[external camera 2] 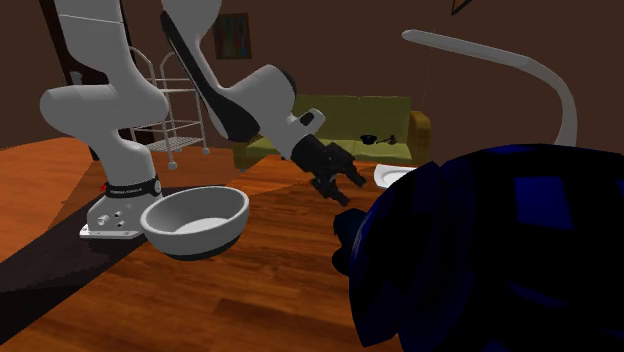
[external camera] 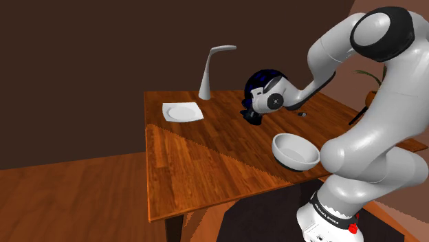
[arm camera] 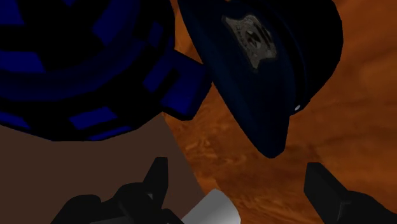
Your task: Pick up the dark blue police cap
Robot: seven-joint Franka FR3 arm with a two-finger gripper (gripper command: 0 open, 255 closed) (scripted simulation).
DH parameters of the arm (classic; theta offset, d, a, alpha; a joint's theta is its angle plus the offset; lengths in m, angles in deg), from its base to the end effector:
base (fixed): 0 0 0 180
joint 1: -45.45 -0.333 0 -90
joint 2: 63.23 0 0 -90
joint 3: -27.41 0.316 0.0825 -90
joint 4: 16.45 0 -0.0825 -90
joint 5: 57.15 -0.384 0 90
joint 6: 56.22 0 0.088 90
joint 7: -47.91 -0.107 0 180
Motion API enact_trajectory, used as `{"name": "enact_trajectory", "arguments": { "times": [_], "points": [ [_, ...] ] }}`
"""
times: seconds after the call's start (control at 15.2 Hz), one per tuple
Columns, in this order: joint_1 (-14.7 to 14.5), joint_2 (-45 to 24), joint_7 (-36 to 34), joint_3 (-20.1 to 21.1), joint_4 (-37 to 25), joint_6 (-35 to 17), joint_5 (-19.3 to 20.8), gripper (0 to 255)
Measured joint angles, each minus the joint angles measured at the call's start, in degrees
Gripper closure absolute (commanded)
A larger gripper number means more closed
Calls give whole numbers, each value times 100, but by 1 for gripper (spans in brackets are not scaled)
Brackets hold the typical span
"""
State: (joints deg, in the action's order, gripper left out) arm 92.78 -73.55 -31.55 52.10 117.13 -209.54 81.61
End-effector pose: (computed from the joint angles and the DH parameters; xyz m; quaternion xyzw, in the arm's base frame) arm 0.4641 -0.1686 0.2544 0.8495 0.2091 0.2815 0.3942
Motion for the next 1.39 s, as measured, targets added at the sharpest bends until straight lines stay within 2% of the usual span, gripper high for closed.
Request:
{"name": "enact_trajectory", "arguments": {
  "times": [0.2, 0.53, 0.59, 1.39],
  "points": [
    [-6, -225, -201, 19, -31, 248, 304, 0],
    [-32, -599, -391, 25, -53, 588, 567, 0],
    [-35, -629, -401, 25, -58, 614, 583, 255],
    [-33, -559, -364, 29, -56, 553, 531, 255]
  ]
}}
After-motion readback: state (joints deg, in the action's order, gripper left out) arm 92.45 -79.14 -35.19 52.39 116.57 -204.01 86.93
